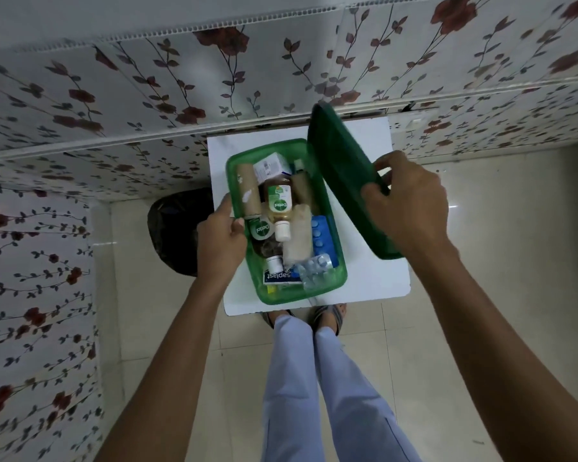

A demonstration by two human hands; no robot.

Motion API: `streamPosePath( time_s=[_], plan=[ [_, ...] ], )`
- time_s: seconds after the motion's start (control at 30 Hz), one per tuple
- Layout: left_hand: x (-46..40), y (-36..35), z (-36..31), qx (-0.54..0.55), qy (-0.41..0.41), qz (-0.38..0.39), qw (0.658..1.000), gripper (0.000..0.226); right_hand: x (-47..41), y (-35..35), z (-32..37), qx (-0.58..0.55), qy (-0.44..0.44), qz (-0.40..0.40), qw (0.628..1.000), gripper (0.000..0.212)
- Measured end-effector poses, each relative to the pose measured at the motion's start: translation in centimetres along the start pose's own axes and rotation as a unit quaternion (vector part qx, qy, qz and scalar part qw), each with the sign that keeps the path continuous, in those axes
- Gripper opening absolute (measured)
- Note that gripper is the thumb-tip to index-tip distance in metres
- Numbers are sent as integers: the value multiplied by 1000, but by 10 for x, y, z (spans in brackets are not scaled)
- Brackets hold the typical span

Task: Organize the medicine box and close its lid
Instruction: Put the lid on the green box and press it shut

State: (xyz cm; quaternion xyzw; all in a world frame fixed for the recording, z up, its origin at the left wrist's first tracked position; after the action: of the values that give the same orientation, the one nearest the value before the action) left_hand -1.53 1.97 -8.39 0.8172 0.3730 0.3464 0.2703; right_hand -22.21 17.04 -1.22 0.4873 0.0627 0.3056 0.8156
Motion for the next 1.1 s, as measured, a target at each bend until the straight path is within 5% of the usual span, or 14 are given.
streamPosePath(
  time_s=[0.1, 0.27, 0.4, 0.47, 0.53, 0.63, 0.7, 1.1],
  plan=[
    [-1, -15, -12, 32, -9, 39, 999, 50, 19, -14, 21, 17, 38, 22, 999, 43],
    [4, -19, -20, 234, 110, 116, 959, 30, 45, -54, 32, 63, 64, 84, 992, 61],
    [6, -16, -15, 326, 155, 124, 924, 24, 37, -57, 33, 69, 95, 77, 990, 41],
    [4, -17, -14, 331, 158, 122, 922, 32, 23, -48, 27, 75, 91, 48, 992, 36],
    [3, -17, -16, 325, 160, 122, 924, 36, 8, -43, 11, 89, 44, 50, 994, 53],
    [3, -17, -19, 316, 165, 120, 927, 37, -10, -48, -13, 25, -34, 144, 989, 93],
    [3, -17, -19, 302, 161, 114, 933, 36, -16, -57, -16, -82, -35, 210, 974, 101],
    [8, -16, -36, 173, 80, 96, 977, 38, 5, -75, 10, -9, 18, 160, 987, 94]
  ],
)
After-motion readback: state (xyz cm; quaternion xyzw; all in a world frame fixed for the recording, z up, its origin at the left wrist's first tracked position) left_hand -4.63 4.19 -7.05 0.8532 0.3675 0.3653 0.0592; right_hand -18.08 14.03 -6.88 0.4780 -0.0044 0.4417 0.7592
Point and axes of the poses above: each hand's wrist, its own x-axis away from the middle knuckle, its own y-axis out of the back of the hand, z = x × y, the point moved 5 cm from there along -x, towards the middle knuckle, and after that the axes turned 4 degrees about -x, right-handed, at the moved point
